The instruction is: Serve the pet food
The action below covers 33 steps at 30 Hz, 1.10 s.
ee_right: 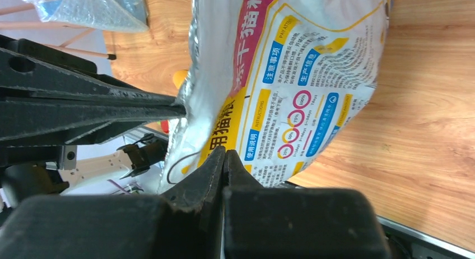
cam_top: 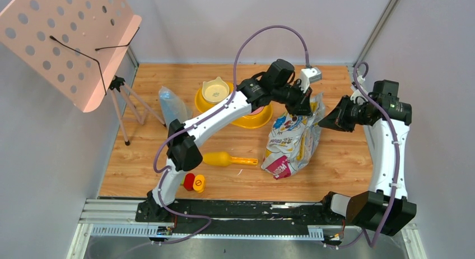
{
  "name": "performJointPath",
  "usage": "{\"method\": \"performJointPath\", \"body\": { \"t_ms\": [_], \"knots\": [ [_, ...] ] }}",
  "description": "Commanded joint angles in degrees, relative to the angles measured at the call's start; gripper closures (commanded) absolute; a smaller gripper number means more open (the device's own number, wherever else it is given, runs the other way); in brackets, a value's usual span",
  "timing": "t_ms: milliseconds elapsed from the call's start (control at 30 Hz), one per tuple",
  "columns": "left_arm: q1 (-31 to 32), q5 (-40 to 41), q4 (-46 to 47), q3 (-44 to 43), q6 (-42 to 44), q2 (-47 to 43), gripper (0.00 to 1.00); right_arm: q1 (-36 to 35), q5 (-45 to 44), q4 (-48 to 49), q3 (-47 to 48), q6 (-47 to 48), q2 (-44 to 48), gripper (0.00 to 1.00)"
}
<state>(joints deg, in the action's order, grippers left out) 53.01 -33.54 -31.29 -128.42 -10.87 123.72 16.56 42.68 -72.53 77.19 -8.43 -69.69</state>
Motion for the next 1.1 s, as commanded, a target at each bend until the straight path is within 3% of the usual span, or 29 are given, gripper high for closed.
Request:
{"method": "performJointPath", "body": {
  "t_ms": [0,33,67,133,233,333,567,733,900,1067],
  "knots": [
    [-1.8,10.5,-4.0,-3.0,6.7,-3.2,1.0,0.1,-3.4,-1.2,4.3,2.9,1.3,1.0],
    [-1.9,10.9,-4.2,-3.1,7.4,-3.6,1.0,0.1,-2.4,-0.7,4.5,2.6,1.2,1.0],
    [-2.0,10.7,-4.3,-3.1,7.6,-3.7,1.0,0.1,-0.8,0.1,4.4,2.1,1.0,0.94],
    [-2.3,8.8,-4.4,-2.8,7.1,-3.8,1.0,0.1,-0.1,2.3,3.8,-0.1,0.5,0.63],
    [-2.5,6.2,-4.0,-1.8,4.5,-3.9,1.0,0.4,4.0,6.3,3.3,-3.8,-0.9,0.42],
    [-2.5,3.1,-3.8,-1.7,3.5,-4.0,1.0,0.4,9.5,10.1,4.3,-7.1,-2.9,0.38],
    [-2.6,-6.1,-4.9,-2.8,3.1,-4.2,1.0,-1.4,7.3,12.2,9.1,-11.1,-6.6,0.38],
    [-2.6,-12.5,-2.3,-2.2,3.0,-4.1,1.0,-1.9,6.4,10.3,5.8,-10.8,-5.3,0.35],
    [-2.1,-11.4,-2.4,-0.3,3.1,-5.3,1.0,-2.3,5.6,11.8,4.7,-12.1,-7.0,0.34],
    [-1.3,-10.4,-3.6,0.0,4.1,-6.0,1.0,-5.4,5.0,14.6,7.8,-12.9,-9.6,0.39]
  ]
}}
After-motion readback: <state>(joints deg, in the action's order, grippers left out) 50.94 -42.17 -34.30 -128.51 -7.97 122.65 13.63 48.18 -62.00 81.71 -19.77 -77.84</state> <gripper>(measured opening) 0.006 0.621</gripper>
